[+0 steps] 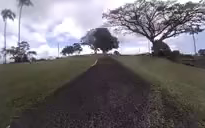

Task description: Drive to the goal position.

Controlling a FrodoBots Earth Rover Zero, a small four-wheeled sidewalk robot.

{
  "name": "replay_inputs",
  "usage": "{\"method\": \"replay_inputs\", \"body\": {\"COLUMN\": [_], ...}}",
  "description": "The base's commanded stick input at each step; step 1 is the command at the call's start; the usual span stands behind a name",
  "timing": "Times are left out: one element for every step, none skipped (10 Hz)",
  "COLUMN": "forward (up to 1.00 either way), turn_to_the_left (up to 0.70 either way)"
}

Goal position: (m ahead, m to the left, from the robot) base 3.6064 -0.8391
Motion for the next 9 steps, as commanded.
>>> {"method": "replay_inputs", "body": {"forward": [0.5, 0.5, 0.5, 0.5, 0.5, 0.5, 0.5, 0.5, 0.5], "turn_to_the_left": [0.0, 0.0, 0.0, 0.0, 0.0, 0.0, 0.0, 0.0, 0.0]}}
